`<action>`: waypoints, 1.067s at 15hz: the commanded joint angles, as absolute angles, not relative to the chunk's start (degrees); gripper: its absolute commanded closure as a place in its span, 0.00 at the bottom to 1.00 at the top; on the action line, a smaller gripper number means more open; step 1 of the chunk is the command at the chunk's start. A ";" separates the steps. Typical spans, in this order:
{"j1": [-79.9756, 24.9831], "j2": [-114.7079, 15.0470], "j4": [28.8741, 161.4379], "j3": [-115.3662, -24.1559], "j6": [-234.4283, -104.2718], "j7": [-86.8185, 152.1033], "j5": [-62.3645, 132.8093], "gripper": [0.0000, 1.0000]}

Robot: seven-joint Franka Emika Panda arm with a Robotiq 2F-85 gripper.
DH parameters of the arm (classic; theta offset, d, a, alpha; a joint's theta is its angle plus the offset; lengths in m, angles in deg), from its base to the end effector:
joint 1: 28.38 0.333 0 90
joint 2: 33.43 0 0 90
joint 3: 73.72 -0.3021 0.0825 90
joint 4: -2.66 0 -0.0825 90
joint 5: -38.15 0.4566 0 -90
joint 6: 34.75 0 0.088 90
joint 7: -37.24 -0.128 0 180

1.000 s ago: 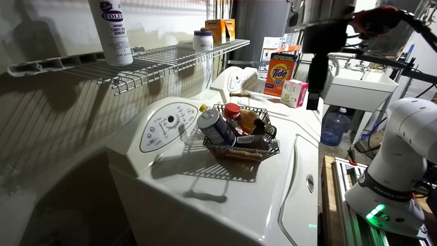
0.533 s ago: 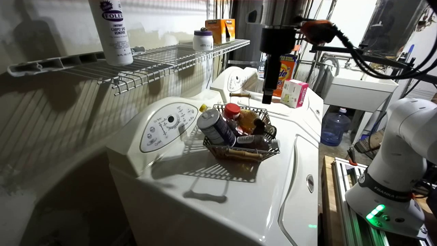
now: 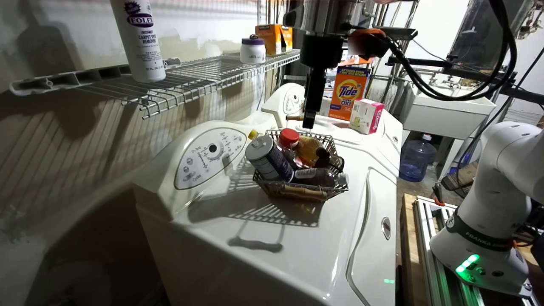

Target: Move the black canister to the shelf

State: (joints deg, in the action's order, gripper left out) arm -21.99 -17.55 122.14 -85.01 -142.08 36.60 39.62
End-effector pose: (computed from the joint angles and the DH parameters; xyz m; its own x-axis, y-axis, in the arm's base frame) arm 0.5285 0.1758 0.4938 0.9577 0.2812 0.0605 0.2800 -0.9596 0.0280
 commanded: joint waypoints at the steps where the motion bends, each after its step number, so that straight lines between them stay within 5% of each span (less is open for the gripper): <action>1: -20.91 -17.33 124.74 -83.73 -147.69 39.35 39.27 0.00; 16: -19.18 -24.15 134.55 -77.68 -179.57 60.92 43.71 0.00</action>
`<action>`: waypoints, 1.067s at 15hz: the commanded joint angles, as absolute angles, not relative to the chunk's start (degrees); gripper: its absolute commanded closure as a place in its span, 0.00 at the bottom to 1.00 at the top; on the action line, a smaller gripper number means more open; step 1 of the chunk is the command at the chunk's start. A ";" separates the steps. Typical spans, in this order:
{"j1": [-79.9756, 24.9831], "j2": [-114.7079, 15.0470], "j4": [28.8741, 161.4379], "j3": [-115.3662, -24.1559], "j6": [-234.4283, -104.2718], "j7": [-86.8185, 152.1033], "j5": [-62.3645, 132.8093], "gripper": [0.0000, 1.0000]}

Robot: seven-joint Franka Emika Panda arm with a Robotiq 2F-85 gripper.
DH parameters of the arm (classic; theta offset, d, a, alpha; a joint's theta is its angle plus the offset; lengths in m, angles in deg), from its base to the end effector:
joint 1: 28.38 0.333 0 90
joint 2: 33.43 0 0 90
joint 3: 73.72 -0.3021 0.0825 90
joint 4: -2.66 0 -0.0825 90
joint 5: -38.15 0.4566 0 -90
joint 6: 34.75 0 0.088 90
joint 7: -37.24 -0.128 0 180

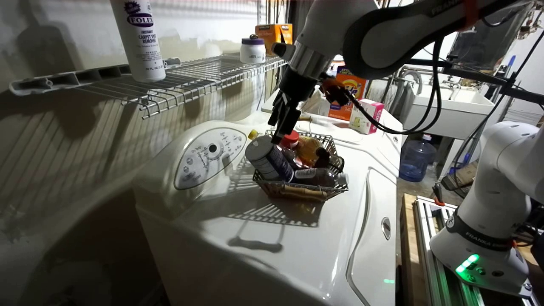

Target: Move the black canister to the shelf

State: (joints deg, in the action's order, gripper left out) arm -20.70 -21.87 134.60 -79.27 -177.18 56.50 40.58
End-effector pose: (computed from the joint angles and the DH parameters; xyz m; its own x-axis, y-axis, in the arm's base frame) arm 0.5699 0.1345 0.3996 0.7898 0.4971 0.3592 0.4941 -0.8627 0.1073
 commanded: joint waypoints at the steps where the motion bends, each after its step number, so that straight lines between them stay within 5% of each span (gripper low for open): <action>1: -19.02 -24.82 134.35 -77.45 -179.36 61.97 44.88 0.00; 16: -19.24 -28.78 134.59 -77.26 -181.79 73.66 56.00 0.00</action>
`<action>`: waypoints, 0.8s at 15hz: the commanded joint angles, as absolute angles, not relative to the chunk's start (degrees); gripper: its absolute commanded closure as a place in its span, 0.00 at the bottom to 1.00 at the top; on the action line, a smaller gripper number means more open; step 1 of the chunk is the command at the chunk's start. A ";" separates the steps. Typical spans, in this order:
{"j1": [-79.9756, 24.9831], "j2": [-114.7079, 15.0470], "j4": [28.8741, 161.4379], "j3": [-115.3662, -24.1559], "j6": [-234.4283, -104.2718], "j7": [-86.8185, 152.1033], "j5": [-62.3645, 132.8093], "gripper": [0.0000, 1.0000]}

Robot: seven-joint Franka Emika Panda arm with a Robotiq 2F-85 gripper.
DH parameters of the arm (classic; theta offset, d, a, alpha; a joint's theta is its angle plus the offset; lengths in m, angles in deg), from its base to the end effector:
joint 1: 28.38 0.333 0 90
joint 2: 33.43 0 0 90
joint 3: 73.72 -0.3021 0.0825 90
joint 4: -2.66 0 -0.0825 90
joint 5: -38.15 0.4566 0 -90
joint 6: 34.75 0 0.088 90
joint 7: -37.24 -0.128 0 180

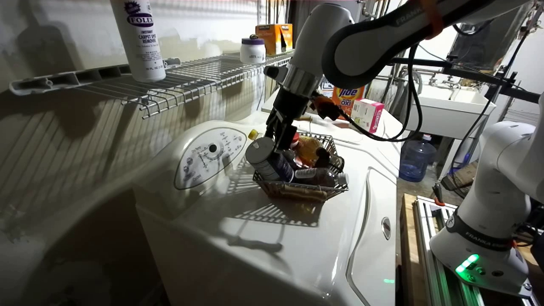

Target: Move the black canister to the shelf

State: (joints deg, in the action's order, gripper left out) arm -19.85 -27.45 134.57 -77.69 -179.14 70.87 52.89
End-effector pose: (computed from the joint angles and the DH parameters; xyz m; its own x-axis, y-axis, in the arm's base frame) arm 0.5786 0.1289 0.3473 0.7601 0.5430 0.3569 0.5818 -0.8133 -0.0016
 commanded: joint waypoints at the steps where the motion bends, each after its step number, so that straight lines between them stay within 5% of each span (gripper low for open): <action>1: -19.26 -29.14 134.57 -77.32 -182.44 74.12 56.63 0.00; 7: -19.60 -31.09 134.26 -77.79 -184.37 76.35 59.99 0.00; 8: -19.63 -31.15 134.20 -77.82 -184.28 76.60 60.68 0.25; 12: -19.89 -29.88 134.82 -78.18 -184.00 74.26 58.41 0.32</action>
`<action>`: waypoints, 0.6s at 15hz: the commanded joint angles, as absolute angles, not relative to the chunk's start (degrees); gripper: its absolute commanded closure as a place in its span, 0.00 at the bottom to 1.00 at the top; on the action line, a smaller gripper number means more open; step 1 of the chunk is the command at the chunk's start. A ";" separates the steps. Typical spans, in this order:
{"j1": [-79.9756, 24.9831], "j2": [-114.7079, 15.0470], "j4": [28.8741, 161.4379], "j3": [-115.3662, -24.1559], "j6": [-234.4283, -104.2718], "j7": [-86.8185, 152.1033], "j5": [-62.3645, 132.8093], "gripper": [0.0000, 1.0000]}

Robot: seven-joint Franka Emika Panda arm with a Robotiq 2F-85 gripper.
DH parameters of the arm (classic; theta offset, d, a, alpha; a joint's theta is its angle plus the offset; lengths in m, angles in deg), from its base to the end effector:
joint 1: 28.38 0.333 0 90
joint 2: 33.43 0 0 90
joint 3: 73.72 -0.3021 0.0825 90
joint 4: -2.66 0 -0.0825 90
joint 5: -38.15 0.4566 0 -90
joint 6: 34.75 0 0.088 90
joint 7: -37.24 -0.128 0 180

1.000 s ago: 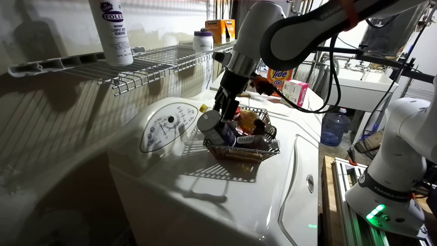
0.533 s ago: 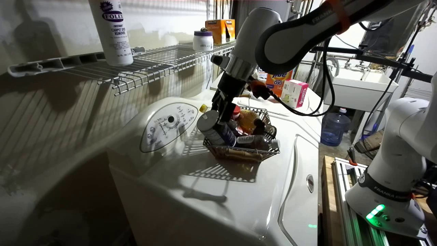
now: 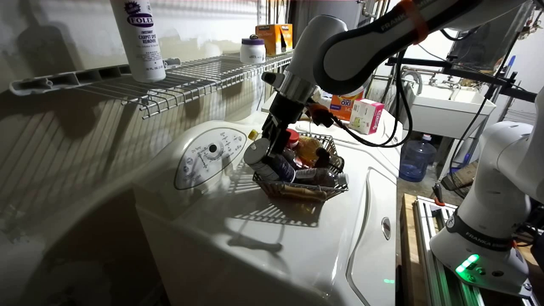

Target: Move the black canister to the shelf

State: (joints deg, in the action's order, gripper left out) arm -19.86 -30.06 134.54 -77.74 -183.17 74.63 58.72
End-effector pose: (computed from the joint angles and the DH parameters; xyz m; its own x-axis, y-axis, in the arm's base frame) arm 0.5856 0.1273 0.3288 0.7606 0.5096 0.4023 0.5685 -0.8220 -0.0337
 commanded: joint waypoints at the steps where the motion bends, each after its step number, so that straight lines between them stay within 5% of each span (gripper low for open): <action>1: -19.90 -29.45 135.00 -78.27 -184.02 73.73 57.87 0.32; 9: -19.32 -21.79 136.73 -79.18 -185.39 66.03 56.72 0.32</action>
State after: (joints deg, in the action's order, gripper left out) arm -19.76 -26.98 134.65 -78.79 -183.96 71.46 58.41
